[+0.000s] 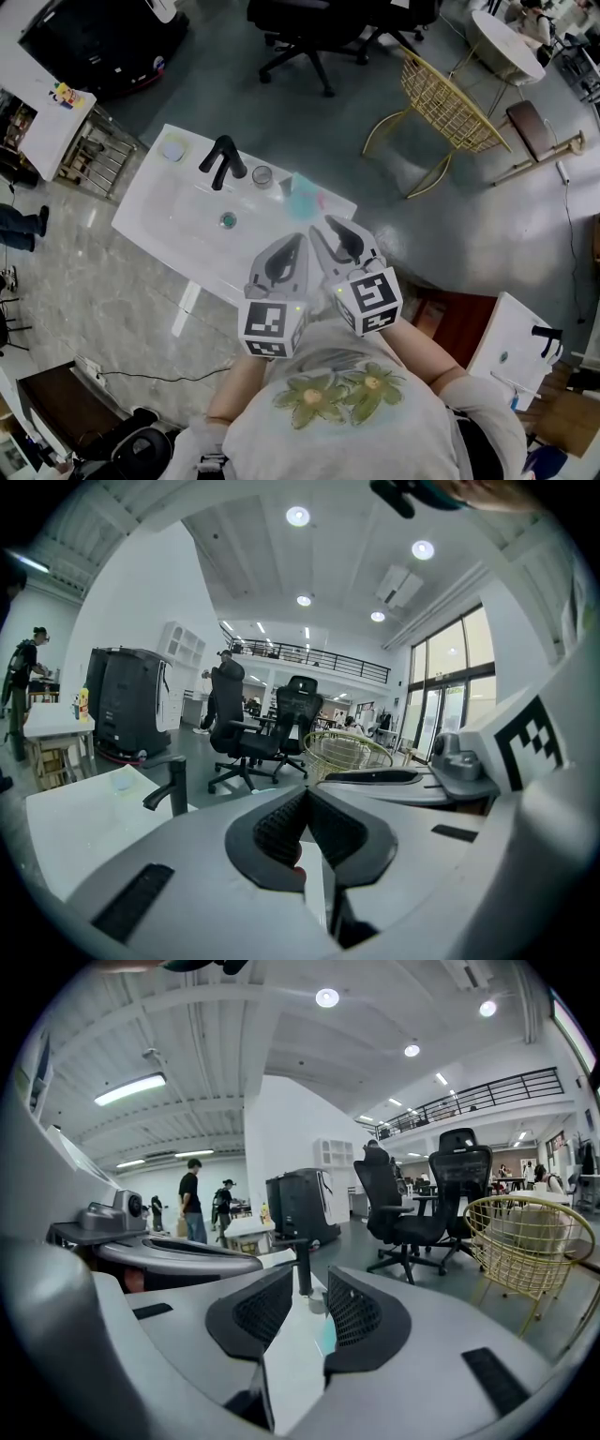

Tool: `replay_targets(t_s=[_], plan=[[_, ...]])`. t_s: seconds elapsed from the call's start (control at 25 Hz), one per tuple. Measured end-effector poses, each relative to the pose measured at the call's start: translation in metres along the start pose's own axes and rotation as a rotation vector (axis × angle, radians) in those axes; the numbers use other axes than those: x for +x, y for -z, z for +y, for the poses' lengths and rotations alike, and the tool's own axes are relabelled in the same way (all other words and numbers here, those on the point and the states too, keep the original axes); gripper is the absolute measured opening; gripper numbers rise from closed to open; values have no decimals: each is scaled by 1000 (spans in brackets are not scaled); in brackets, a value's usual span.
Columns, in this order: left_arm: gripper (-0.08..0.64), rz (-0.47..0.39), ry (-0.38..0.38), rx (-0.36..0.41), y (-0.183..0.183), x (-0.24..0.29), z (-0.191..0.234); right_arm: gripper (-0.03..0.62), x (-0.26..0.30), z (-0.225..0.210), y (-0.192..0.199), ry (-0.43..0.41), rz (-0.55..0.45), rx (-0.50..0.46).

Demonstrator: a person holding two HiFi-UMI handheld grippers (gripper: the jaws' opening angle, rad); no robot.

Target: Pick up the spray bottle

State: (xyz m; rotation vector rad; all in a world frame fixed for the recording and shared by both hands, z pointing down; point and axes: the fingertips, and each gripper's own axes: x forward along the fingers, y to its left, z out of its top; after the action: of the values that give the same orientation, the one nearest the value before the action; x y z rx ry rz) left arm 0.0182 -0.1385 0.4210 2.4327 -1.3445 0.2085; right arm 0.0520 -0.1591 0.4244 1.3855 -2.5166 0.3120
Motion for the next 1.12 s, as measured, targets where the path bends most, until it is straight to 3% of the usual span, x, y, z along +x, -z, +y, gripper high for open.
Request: replay_targets(t_s=[1.12], plan=[[9, 63, -30, -18, 2, 33, 22, 109, 53, -37, 12, -11, 58, 27]])
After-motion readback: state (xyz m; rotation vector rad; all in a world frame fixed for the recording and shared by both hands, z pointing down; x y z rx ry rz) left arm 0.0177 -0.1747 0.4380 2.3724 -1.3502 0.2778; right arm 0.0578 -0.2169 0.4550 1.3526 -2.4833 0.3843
